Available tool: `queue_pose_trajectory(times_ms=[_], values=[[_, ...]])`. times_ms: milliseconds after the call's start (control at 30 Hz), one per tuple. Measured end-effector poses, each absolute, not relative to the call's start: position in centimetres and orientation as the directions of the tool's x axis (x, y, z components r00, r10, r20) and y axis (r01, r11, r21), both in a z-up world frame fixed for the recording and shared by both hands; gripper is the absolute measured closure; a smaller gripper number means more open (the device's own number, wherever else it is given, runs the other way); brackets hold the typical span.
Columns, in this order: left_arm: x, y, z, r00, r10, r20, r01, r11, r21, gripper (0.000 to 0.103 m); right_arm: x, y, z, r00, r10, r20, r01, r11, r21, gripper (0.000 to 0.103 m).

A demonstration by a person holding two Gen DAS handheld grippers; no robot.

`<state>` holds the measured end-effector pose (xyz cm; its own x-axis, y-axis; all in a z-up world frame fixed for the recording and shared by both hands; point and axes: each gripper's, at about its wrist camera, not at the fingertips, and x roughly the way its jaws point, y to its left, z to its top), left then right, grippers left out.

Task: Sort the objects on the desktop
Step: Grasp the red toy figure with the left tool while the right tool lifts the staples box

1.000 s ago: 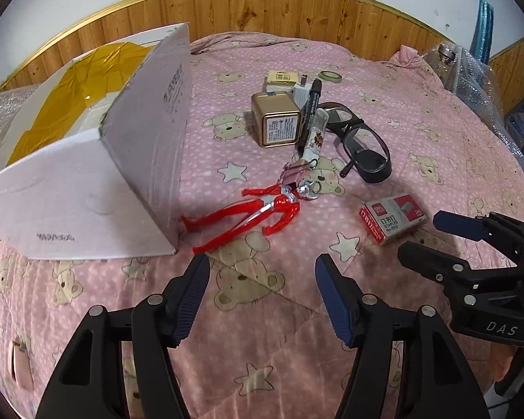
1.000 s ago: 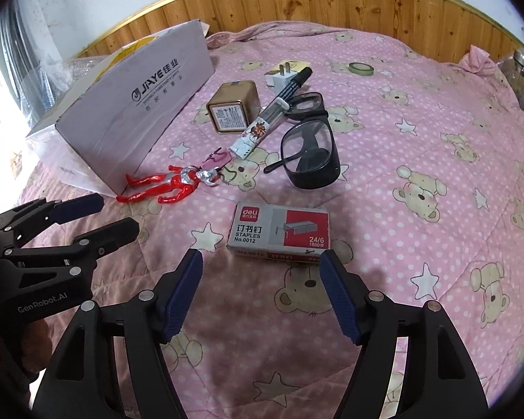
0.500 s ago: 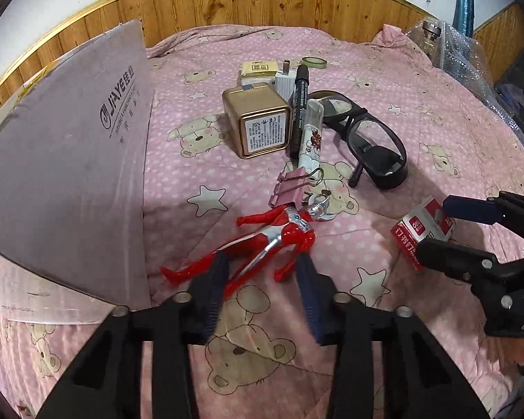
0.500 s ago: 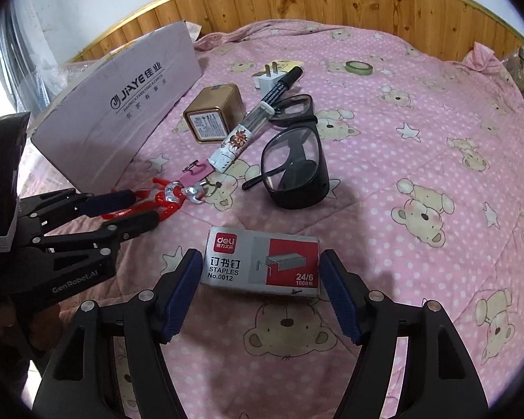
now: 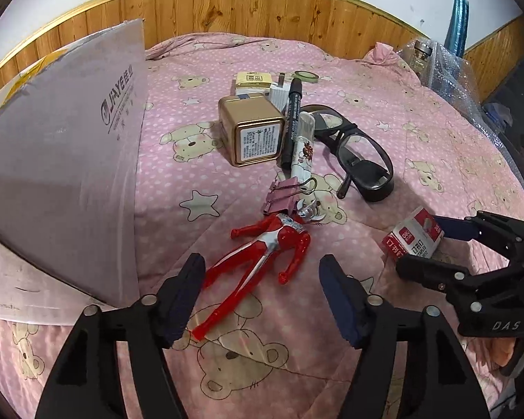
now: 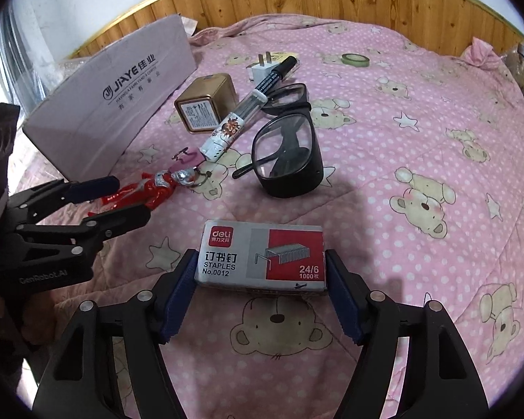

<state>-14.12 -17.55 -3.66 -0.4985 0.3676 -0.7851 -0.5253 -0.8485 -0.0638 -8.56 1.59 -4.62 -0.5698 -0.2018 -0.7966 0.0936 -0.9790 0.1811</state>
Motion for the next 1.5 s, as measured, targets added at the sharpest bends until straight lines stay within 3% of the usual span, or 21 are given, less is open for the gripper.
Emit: queue_pose_trajectory(times_ms=[33, 100, 400, 467, 533, 600, 700, 767, 800, 867, 900, 933, 1100, 1167, 1200, 1233, 1267, 1500], values=[[-14.0, -17.4, -3.5, -0.49, 0.367, -0.791, -0.531, -0.845, -0.064, 0.079, -8.4, 1.9, -4.5, -0.571, -0.205, -0.795, 0.092, -0.978, 0.185, 0.03], [-13.7, -17.4, -3.2, -0.474, 0.378, -0.795, -0.531, -0.843, -0.084, 0.091, -8.2, 2.3, -4.1, -0.575, -0.205, -0.792, 0.09, -0.978, 0.188, 0.03], [-11.6, -16.8, -2.1, -0.522, 0.357, -0.774, -0.531, -0.847, -0.032, 0.092, -7.3, 2.0, -3.9, -0.572, -0.222, -0.79, 0.101, -0.974, 0.2, 0.03], [-11.4, -16.8, -2.1, -0.549, 0.326, -0.769, -0.525, -0.851, 0.014, 0.078, -7.3, 1.7, -3.9, -0.572, -0.206, -0.794, 0.102, -0.978, 0.181, 0.029], [-11.9, -16.9, -2.6, -0.571, 0.294, -0.766, -0.523, -0.85, 0.064, 0.032, -7.4, 1.6, -4.2, -0.562, -0.197, -0.804, 0.098, -0.98, 0.172, 0.029], [-12.6, -17.4, -3.3, -0.546, 0.323, -0.774, -0.552, -0.833, 0.042, 0.024, -7.5, 1.4, -4.6, -0.555, -0.178, -0.813, 0.093, -0.984, 0.152, 0.029], [-14.4, -18.1, -4.6, -0.456, 0.357, -0.815, -0.552, -0.832, -0.056, 0.024, -7.5, 0.8, -4.8, -0.564, -0.151, -0.812, 0.097, -0.988, 0.117, 0.029], [-14.8, -18.5, -4.6, -0.432, 0.393, -0.811, -0.553, -0.826, -0.105, 0.034, -7.5, 0.8, -4.8, -0.568, -0.154, -0.809, 0.104, -0.988, 0.115, 0.028], [-14.8, -18.7, -4.5, -0.426, 0.41, -0.807, -0.557, -0.821, -0.123, 0.054, -7.5, 0.9, -4.8, -0.569, -0.16, -0.807, 0.106, -0.987, 0.12, 0.03], [-14.3, -18.6, -4.1, -0.419, 0.425, -0.802, -0.57, -0.811, -0.132, 0.066, -7.5, 1.4, -4.7, -0.566, -0.187, -0.803, 0.108, -0.982, 0.153, 0.03], [-13.9, -18.4, -3.8, -0.417, 0.429, -0.801, -0.577, -0.806, -0.132, 0.076, -7.5, 1.6, -4.6, -0.564, -0.199, -0.801, 0.108, -0.98, 0.167, 0.031], [-13.5, -18.3, -3.6, -0.414, 0.434, -0.8, -0.585, -0.801, -0.131, 0.094, -7.5, 1.8, -4.6, -0.564, -0.204, -0.8, 0.108, -0.979, 0.173, 0.031], [-13.1, -18.0, -2.5, -0.411, 0.456, -0.789, -0.577, -0.8, -0.162, 0.095, -7.2, 1.8, -4.1, -0.573, -0.214, -0.791, 0.109, -0.977, 0.185, 0.031], [-13.1, -18.0, -2.1, -0.419, 0.456, -0.785, -0.565, -0.808, -0.168, 0.087, -7.0, 1.7, -3.9, -0.576, -0.213, -0.789, 0.112, -0.977, 0.182, 0.031], [-13.4, -17.9, -1.9, -0.439, 0.438, -0.785, -0.546, -0.823, -0.154, 0.066, -7.0, 1.7, -3.9, -0.576, -0.213, -0.79, 0.112, -0.977, 0.181, 0.031], [-13.7, -17.9, -1.8, -0.454, 0.426, -0.782, -0.53, -0.835, -0.148, 0.039, -7.0, 1.7, -3.9, -0.575, -0.214, -0.789, 0.112, -0.977, 0.183, 0.031], [-14.1, -17.7, -1.8, -0.457, 0.437, -0.775, -0.527, -0.835, -0.16, 0.032, -7.0, 1.7, -4.0, -0.575, -0.216, -0.789, 0.111, -0.976, 0.187, 0.031], [-15.4, -14.6, -4.5, -0.399, 0.432, -0.809, -0.564, -0.811, -0.155, 0.033, -7.2, 1.9, -4.2, -0.569, -0.238, -0.788, 0.117, -0.971, 0.208, 0.031]])
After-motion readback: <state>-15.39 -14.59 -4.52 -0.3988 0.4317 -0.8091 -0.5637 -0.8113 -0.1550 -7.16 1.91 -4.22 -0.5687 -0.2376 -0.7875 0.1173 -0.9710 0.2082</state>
